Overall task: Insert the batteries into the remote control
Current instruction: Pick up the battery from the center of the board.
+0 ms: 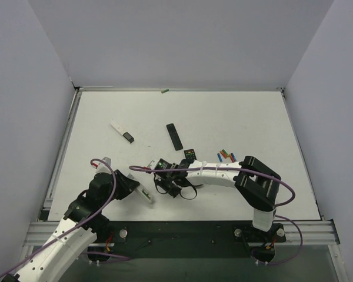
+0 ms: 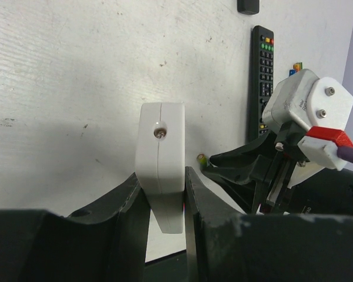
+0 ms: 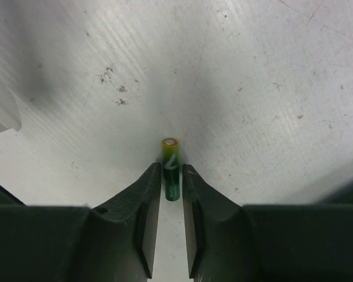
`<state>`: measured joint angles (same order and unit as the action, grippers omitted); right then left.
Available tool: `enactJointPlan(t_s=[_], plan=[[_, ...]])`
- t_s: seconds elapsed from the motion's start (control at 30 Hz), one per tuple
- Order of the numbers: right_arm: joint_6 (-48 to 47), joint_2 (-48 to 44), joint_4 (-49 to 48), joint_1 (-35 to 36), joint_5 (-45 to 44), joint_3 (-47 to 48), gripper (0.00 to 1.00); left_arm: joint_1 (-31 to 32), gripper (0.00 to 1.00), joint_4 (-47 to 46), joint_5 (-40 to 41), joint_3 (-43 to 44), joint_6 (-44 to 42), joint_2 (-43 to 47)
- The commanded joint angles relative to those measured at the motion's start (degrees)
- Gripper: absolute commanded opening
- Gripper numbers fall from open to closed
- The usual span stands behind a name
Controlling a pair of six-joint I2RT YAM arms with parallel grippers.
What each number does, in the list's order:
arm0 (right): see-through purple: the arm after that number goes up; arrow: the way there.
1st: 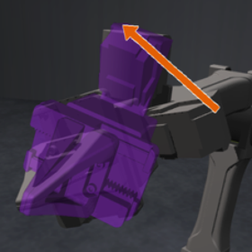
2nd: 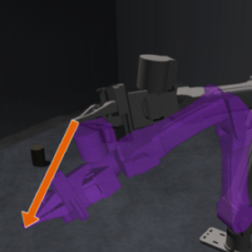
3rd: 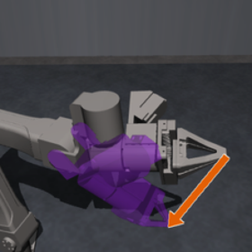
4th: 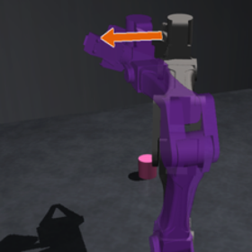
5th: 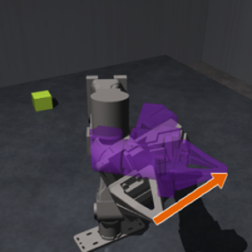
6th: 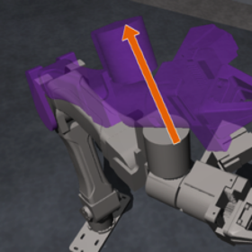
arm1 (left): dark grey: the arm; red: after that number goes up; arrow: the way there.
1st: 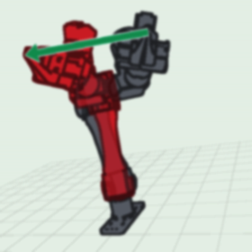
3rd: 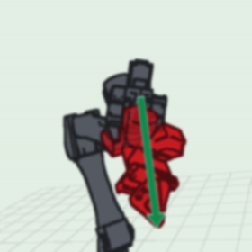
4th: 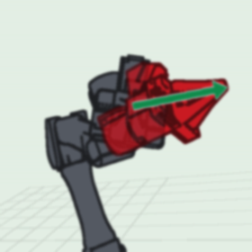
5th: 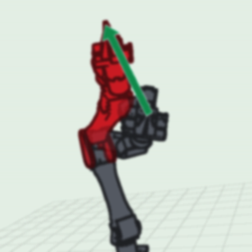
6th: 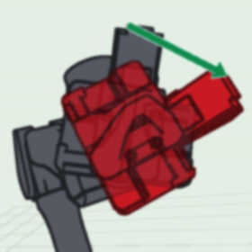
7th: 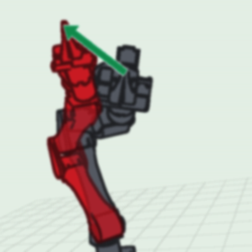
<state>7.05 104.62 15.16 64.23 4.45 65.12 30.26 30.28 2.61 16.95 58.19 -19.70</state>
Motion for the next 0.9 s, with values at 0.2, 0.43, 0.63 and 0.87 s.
enactJointPlan(t_s=[0.2,0.43,0.63,0.87], plan=[[-0.6,-1.0,1.8,0.8,-3.3,-3.1,0.0,-0.2,0.0,-10.8,-5.6,-3.1,1.6,-1.1],[1.5,-7.2,8.6,0.7,-4.3,0.1,0.0,-0.2,0.0,-26.4,-13.4,-10.0,4.6,-1.0],[3.1,-12.9,19.2,0.8,-7.3,8.3,0.0,-0.2,0.0,-41.0,-16.8,-14.9,7.7,-1.1],[7.1,-16.3,24.3,1.0,-3.3,14.8,0.0,-0.2,0.0,-57.5,-18.3,-21.1,13.6,-2.5]])
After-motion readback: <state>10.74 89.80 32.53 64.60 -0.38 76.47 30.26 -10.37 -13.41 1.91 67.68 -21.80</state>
